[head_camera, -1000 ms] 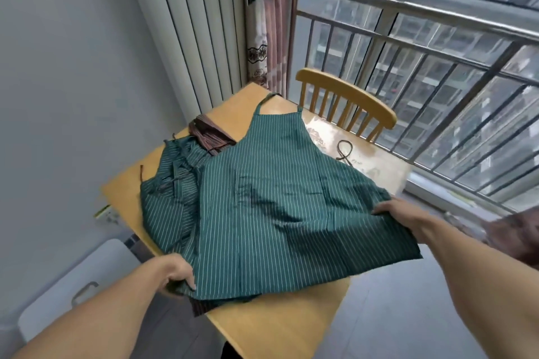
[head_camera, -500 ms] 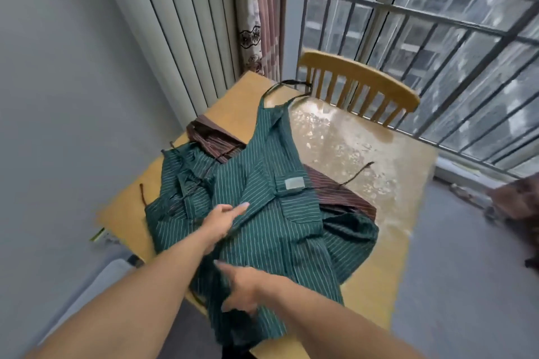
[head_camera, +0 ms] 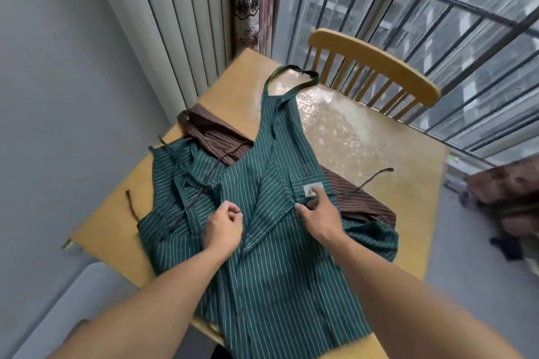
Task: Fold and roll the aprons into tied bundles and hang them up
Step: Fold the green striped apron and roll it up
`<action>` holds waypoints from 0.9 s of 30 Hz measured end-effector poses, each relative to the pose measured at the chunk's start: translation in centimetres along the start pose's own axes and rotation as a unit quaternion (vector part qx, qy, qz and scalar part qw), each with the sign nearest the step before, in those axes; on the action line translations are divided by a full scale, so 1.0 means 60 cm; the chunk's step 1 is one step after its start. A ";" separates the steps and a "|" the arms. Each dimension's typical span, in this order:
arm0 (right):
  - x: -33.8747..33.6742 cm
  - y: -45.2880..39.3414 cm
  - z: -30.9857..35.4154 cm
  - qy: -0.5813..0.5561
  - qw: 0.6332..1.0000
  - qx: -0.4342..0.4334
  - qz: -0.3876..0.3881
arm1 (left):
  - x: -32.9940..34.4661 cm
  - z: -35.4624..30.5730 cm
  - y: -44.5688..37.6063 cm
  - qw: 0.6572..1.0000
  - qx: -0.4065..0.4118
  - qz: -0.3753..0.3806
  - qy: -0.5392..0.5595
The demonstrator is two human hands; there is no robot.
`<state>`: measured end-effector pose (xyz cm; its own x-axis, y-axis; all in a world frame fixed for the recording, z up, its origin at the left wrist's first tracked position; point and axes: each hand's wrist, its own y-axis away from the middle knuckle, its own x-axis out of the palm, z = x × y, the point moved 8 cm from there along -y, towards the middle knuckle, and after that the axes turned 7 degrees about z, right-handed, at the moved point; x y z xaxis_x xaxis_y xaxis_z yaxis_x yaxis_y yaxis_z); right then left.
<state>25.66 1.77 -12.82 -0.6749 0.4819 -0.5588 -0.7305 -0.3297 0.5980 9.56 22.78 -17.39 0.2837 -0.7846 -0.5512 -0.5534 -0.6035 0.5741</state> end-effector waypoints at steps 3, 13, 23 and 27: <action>0.013 -0.034 0.034 0.141 0.988 -0.032 0.053 | -0.055 0.016 -0.012 0.973 -0.104 -0.133 0.154; 0.020 -0.064 0.074 0.478 0.863 -0.142 0.084 | -0.017 -0.046 -0.032 0.827 -0.174 0.258 0.468; 0.035 -0.060 0.206 0.243 0.930 -0.194 0.196 | -0.116 -0.084 -0.041 0.996 0.063 0.012 0.059; 0.056 -0.046 0.264 0.283 0.910 -0.228 0.200 | 0.014 -0.125 -0.011 0.958 0.099 0.268 -0.033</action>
<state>27.06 17.16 -7.26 -0.7470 -0.2039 -0.6328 -0.2953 -0.7511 0.5905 16.01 21.45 -13.69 -0.1282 -0.9596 -0.2505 -0.7456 -0.0733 0.6624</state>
